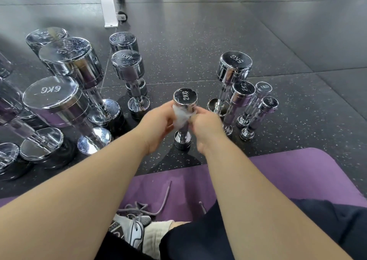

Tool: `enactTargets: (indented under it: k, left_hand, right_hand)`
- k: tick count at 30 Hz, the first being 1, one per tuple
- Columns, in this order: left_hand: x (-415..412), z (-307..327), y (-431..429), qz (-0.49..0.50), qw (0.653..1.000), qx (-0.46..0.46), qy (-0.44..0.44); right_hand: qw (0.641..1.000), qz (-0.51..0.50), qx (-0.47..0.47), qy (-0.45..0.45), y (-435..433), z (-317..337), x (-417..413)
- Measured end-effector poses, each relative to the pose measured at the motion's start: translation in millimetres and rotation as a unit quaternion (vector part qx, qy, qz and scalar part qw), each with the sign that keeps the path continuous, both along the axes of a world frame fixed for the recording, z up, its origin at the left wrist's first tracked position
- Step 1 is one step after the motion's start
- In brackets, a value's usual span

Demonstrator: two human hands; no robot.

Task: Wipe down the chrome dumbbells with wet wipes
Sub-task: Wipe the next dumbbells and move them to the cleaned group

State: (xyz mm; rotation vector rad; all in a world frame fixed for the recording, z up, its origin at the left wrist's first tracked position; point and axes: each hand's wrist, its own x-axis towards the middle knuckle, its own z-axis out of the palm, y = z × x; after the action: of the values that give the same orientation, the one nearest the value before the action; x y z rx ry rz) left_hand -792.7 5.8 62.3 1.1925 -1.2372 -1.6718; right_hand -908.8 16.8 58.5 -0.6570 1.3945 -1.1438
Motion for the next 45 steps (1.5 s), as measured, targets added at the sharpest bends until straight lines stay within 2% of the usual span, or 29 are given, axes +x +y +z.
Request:
enactTargets:
  k: [3, 6, 7, 10, 14, 16, 18, 21, 23, 26, 27, 29, 31, 32, 34, 35, 36, 37, 39, 41, 44, 45]
  left_hand:
    - [-4, -14, -1, -0.012, 0.997, -0.039, -0.07]
    - [-3, -29, -3, -0.016, 0.977, -0.066, -0.201]
    - [-3, -33, -4, -0.013, 0.973, -0.07, -0.219]
    - [-10, -39, -6, -0.017, 0.966, -0.083, -0.244]
    - [-23, -38, -6, -0.015, 0.959, -0.114, -0.258]
    - [-21, -39, -6, -0.017, 0.959, -0.122, -0.254]
    - [-14, -37, -6, -0.036, 0.952, -0.135, -0.271]
    - [2, -37, -11, -0.1, 0.907, -0.165, -0.376]
    - [15, -42, -14, -0.142, 0.847, -0.172, -0.483]
    - [32, -61, -14, -0.177, 0.787, -0.159, -0.57]
    - [35, -69, -13, -0.183, 0.779, -0.149, -0.581]
    - [37, -82, -12, -0.182, 0.783, -0.132, -0.58]
    - [37, -88, -11, -0.138, 0.814, -0.118, -0.552]
    - [37, -90, -10, -0.116, 0.831, -0.112, -0.532]
    - [36, -91, -9, -0.099, 0.855, -0.109, -0.498]
    - [34, -91, -7, -0.106, 0.86, -0.115, -0.486]
    - [32, -92, -5, -0.123, 0.853, -0.131, -0.489]
    - [28, -92, -2, -0.15, 0.832, -0.157, -0.511]
    - [17, -93, 5, -0.202, 0.761, -0.22, -0.576]
    - [12, -95, 4, -0.226, 0.718, -0.252, -0.608]
    - [34, -92, -9, -0.25, 0.726, -0.219, -0.602]
    - [47, -91, -13, -0.251, 0.71, -0.21, -0.624]
  right_hand:
    - [0.998, 0.031, -0.014, 0.061, 0, -17, 9]
    - [0.992, 0.071, -0.013, 0.103, -4, -20, 3]
    - [0.991, 0.086, -0.011, 0.098, -3, -20, 0]
    - [0.995, 0.093, 0.001, 0.038, 1, -10, -7]
    - [0.995, 0.061, -0.052, -0.067, 2, 18, -15]
    - [0.992, 0.082, -0.071, -0.058, -1, 24, -20]
    - [0.99, 0.109, -0.092, -0.004, -6, 25, -20]
    - [0.989, 0.102, -0.071, 0.079, -15, 7, -16]
    - [0.994, 0.085, 0.001, 0.07, -16, -12, -15]
    - [0.984, 0.108, 0.115, 0.088, -9, -41, -10]
    - [0.976, 0.12, 0.132, 0.126, -7, -49, -8]
    - [0.945, 0.153, 0.12, 0.262, -7, -59, -7]
    - [0.899, 0.193, 0.086, 0.384, -6, -60, -6]
    - [0.887, 0.209, 0.069, 0.407, -6, -59, -7]
    - [0.889, 0.246, 0.049, 0.383, -8, -57, -11]
    - [0.879, 0.282, 0.045, 0.382, -9, -58, -12]
    - [0.847, 0.334, 0.045, 0.411, -10, -61, -13]
    - [0.803, 0.383, 0.042, 0.454, -11, -66, -12]
    - [0.723, 0.428, 0.004, 0.543, -13, -74, -9]
    - [0.687, 0.431, -0.025, 0.584, -14, -75, -7]
    - [0.663, 0.434, -0.046, 0.608, -18, -75, -7]
    - [0.665, 0.432, -0.044, 0.607, -20, -77, -6]
